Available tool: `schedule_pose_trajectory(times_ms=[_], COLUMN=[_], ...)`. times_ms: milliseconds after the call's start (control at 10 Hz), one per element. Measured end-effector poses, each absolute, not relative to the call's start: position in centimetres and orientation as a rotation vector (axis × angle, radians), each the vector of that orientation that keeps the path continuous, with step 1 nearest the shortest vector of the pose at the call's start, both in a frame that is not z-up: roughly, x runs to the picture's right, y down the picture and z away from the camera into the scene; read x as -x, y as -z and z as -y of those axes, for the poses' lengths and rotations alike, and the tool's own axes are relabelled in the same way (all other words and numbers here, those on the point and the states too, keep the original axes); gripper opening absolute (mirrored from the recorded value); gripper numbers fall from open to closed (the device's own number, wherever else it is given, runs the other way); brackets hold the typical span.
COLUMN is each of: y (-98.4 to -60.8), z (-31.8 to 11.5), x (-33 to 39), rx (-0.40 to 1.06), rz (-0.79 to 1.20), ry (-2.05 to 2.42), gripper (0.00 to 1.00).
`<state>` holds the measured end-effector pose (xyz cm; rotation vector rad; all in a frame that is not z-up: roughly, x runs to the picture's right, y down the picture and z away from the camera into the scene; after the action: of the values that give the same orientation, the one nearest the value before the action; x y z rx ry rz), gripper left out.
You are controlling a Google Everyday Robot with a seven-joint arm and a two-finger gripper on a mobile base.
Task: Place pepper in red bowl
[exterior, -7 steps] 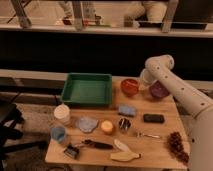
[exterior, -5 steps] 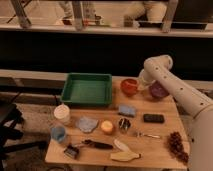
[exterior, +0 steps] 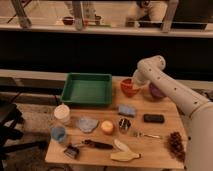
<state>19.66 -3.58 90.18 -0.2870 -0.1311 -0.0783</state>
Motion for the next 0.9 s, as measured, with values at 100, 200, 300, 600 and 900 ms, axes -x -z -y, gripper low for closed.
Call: schedule_pose_trajectory(times_ms=[100, 200, 300, 600, 900], y=[-90.6, -91.0, -91.3, -91.8, -92.0], z=[3.8, 3.9, 4.2, 4.7, 5.0], x=[-19.8, -19.8, -19.9, -20.3, -20.3], rx=[0.284, 0.281, 0.275, 0.248, 0.208], rz=[0.131, 0.132, 0.133, 0.144, 0.146], ry=[0.078, 0.077, 0.075, 0.053, 0.056], gripper=[0.0, 0.0, 0.0, 0.0, 0.0])
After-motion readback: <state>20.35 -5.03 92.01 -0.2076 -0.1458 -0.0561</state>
